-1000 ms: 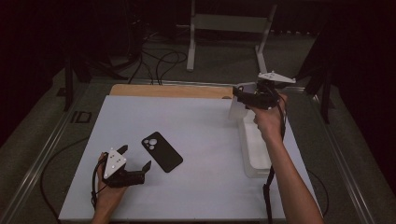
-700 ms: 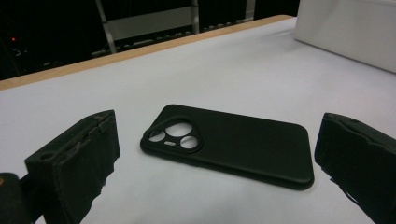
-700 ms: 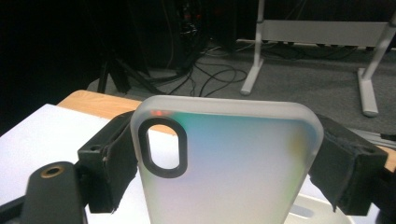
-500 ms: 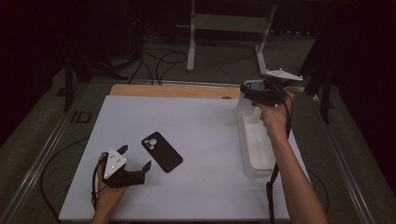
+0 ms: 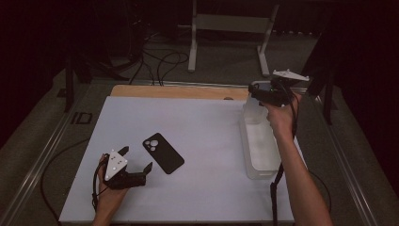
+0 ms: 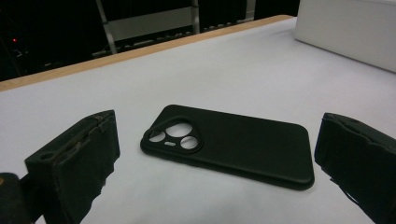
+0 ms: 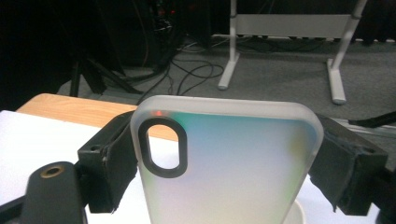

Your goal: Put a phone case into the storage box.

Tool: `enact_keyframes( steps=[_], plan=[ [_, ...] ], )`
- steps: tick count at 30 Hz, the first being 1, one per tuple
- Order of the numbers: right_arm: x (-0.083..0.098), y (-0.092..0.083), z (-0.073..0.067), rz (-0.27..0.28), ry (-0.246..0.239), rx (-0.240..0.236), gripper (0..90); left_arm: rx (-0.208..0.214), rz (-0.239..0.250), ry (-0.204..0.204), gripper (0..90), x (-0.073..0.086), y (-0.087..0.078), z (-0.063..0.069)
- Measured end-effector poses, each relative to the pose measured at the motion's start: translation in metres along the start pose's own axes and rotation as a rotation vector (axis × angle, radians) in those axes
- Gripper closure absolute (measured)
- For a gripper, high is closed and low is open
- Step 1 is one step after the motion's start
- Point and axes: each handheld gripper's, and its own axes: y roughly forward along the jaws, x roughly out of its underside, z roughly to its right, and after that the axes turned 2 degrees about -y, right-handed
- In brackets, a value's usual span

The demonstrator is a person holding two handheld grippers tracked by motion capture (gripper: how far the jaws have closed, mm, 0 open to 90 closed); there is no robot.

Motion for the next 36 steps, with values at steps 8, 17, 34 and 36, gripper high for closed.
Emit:
enact_keyframes(
  steps=[8, 17, 34, 36],
  plan=[
    [0.002, 0.003, 0.008, -0.013, 0.01, 0.029, 16.8, 0.0, 0.0, 0.001, 0.8, 0.0, 0.0, 0.0],
    [0.007, 0.008, 0.011, -0.039, -0.003, 0.053, 16.7, 0.001, -0.001, 0.004, 0.8, 0.0, 0.0, 0.001],
    [0.029, 0.027, 0.012, -0.102, 0.026, 0.084, 16.7, 0.002, 0.001, 0.002, 0.8, 0.0, 0.0, 0.0],
    [0.032, 0.029, 0.012, -0.109, 0.026, 0.089, 16.6, 0.002, 0.002, 0.001, 0.8, 0.0, 0.0, 0.0]
  ],
)
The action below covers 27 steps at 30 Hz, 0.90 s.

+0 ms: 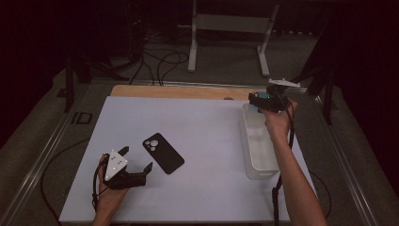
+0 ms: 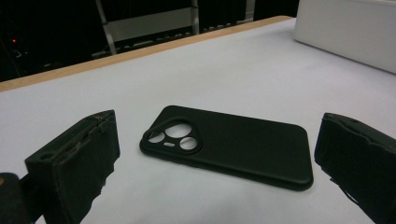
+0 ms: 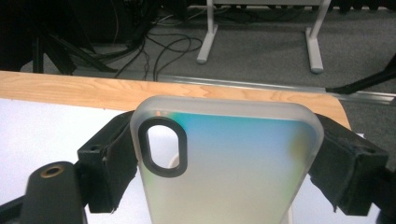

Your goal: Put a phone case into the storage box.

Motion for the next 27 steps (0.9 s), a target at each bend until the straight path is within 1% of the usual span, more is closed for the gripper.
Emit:
enact_keyframes(
  steps=[3, 10, 14, 23, 27],
  plan=[
    [0.004, 0.004, -0.001, -0.011, 0.002, 0.008, 16.6, 0.0, 0.002, -0.001, 0.8, 0.0, 0.0, 0.0],
    [0.015, 0.015, -0.001, -0.058, 0.0, 0.036, 16.5, -0.001, 0.002, 0.0, 0.8, 0.0, 0.0, 0.0],
    [0.021, 0.021, 0.0, -0.075, 0.009, 0.045, 16.5, -0.001, 0.004, 0.0, 0.8, 0.0, -0.001, 0.0],
    [0.026, 0.031, 0.0, -0.087, -0.009, 0.071, 16.5, -0.001, 0.001, 0.001, 0.8, 0.0, 0.0, 0.0],
    [0.027, 0.033, -0.001, -0.089, -0.012, 0.074, 16.4, 0.0, 0.001, 0.002, 0.8, 0.0, 0.0, 0.0]
  ],
)
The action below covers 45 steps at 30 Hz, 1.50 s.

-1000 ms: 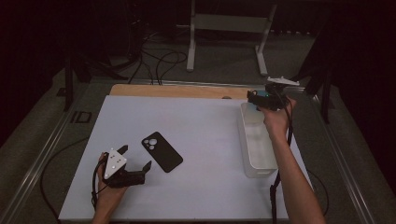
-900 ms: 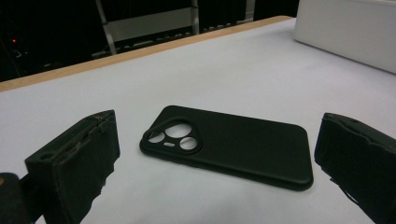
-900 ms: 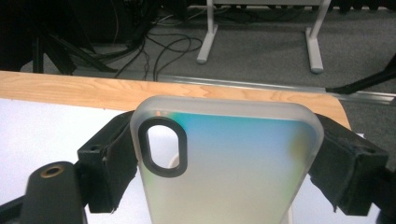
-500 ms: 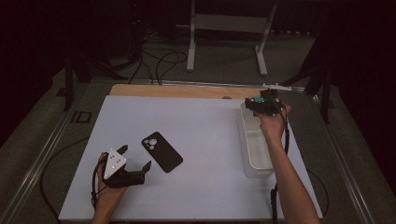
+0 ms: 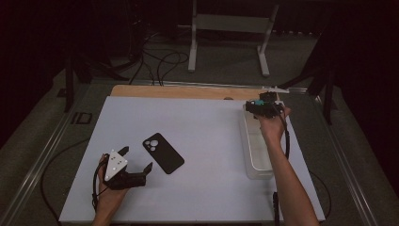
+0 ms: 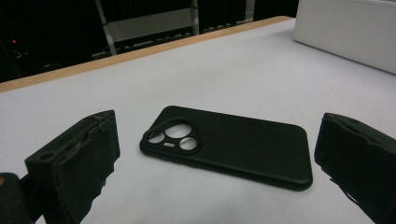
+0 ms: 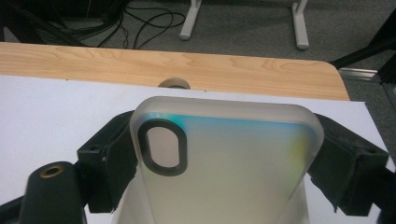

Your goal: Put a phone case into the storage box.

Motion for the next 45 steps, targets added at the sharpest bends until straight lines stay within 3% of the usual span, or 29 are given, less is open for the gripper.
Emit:
enact_keyframes(
  steps=[8, 12, 16, 25, 32, 45],
  plan=[
    [0.001, 0.005, 0.0, -0.001, -0.006, 0.003, 16.0, 0.0, -0.001, 0.0, 0.8, 0.0, 0.0, 0.0],
    [0.0, 0.006, 0.002, 0.012, 0.023, 0.006, 9.4, 0.0, 0.0, 0.0, 0.8, 0.0, 0.0, 0.0],
    [-0.002, 0.003, 0.006, 0.042, 0.058, -0.009, 8.8, 0.0, -0.002, 0.0, 0.8, 0.0, 0.0, 0.0],
    [-0.005, -0.004, 0.009, 0.071, 0.062, -0.013, 8.8, 0.001, -0.004, 0.001, 0.8, 0.0, 0.001, 0.001],
    [-0.006, -0.012, 0.002, 0.069, 0.033, -0.069, 8.9, 0.002, -0.009, 0.002, 0.8, 0.0, 0.002, 0.001],
    [-0.001, -0.041, -0.028, 0.091, -0.099, -0.238, 8.9, 0.003, -0.006, 0.0, 0.8, 0.0, 0.001, 0.0]
  ],
)
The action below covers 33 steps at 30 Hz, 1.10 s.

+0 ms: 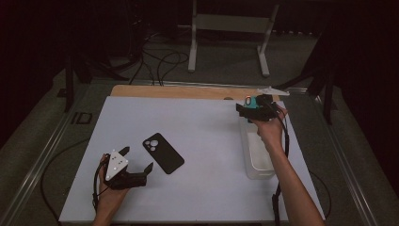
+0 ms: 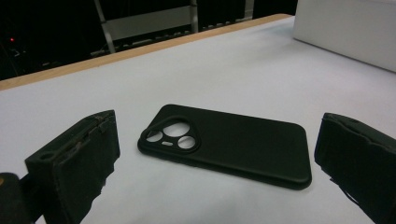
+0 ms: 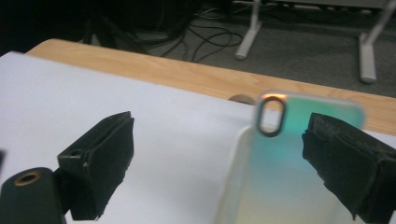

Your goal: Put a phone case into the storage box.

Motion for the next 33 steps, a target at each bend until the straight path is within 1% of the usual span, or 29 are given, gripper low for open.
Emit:
enact_keyframes(
  steps=[2, 3, 5, 6, 8, 9, 10, 11, 14, 16, 17, 20, 21, 23, 24, 26, 27, 28, 29, 31, 33],
  plan=[
    [0.002, -0.004, -0.006, 0.005, -0.018, -0.031, 8.9, -0.001, 0.0, 0.0, 0.8, 0.0, 0.0, 0.0],
    [0.002, -0.004, -0.006, 0.005, -0.018, -0.031, 8.9, 0.0, 0.0, -0.001, 0.8, 0.0, 0.0, -0.001],
    [0.004, -0.008, -0.013, 0.012, -0.038, -0.05, 8.9, -0.001, 0.0, -0.003, 0.8, 0.0, 0.0, -0.001],
    [0.007, -0.013, -0.019, 0.021, -0.044, -0.075, 8.9, 0.0, -0.001, -0.002, 0.8, 0.0, 0.0, -0.001],
    [0.01, -0.018, -0.024, 0.032, -0.048, -0.096, 8.9, -0.001, -0.001, -0.001, 0.8, 0.0, -0.001, 0.0],
    [0.01, -0.018, -0.024, 0.032, -0.048, -0.096, 8.9, -0.001, -0.001, -0.001, 0.8, 0.0, -0.001, 0.0],
    [0.012, -0.021, -0.027, 0.036, -0.054, -0.104, 8.9, -0.001, -0.002, 0.0, 0.8, 0.0, 0.0, 0.0],
    [0.015, -0.025, -0.032, 0.043, -0.065, -0.121, 8.9, 0.0, -0.002, 0.0, 0.8, 0.0, 0.0, 0.0],
    [0.021, -0.031, -0.038, 0.052, -0.068, -0.147, 8.9, 0.0, -0.001, -0.002, 0.8, 0.0, -0.001, 0.0],
    [0.023, -0.033, -0.04, 0.055, -0.069, -0.155, 8.9, 0.0, 0.0, -0.003, 0.8, -0.001, -0.001, -0.001],
    [0.028, -0.039, -0.044, 0.066, -0.076, -0.174, 8.9, 0.001, -0.001, -0.005, 0.8, -0.001, -0.001, 0.0],
    [0.036, -0.047, -0.051, 0.075, -0.09, -0.194, 8.9, 0.002, -0.002, 0.001, 0.8, -0.001, 0.0, 0.001],
    [0.036, -0.047, -0.051, 0.075, -0.09, -0.194, 8.9, 0.002, -0.002, 0.001, 0.8, -0.001, 0.0, 0.001],
    [0.044, -0.056, -0.057, 0.092, -0.091, -0.228, 8.9, 0.008, -0.002, -0.001, 0.8, -0.002, 0.0, 0.002],
    [0.047, -0.059, -0.059, 0.095, -0.096, -0.236, 8.9, 0.008, -0.001, 0.0, 0.8, -0.002, 0.0, 0.002],
    [0.053, -0.063, -0.063, 0.105, -0.11, -0.241, 9.2, 0.012, 0.0, -0.002, 0.8, -0.003, 0.0, 0.003],
    [0.053, -0.063, -0.063, 0.105, -0.11, -0.241, 9.2, 0.012, 0.0, -0.002, 0.8, -0.003, 0.0, 0.003],
    [0.056, -0.066, -0.065, 0.103, -0.119, -0.242, 9.2, 0.016, 0.0, 0.003, 0.8, -0.004, 0.0, 0.003],
    [0.063, -0.072, -0.07, 0.12, -0.148, -0.243, 9.3, 0.018, 0.002, 0.001, 0.8, -0.005, 0.0, 0.004],
    [0.069, -0.077, -0.073, 0.136, -0.175, -0.243, 9.3, 0.023, 0.008, 0.0, 0.8, -0.006, -0.001, 0.004],
    [0.077, -0.081, -0.075, 0.144, -0.175, -0.258, 9.4, 0.028, 0.011, -0.008, 0.8, -0.007, -0.001, 0.005]
  ],
)
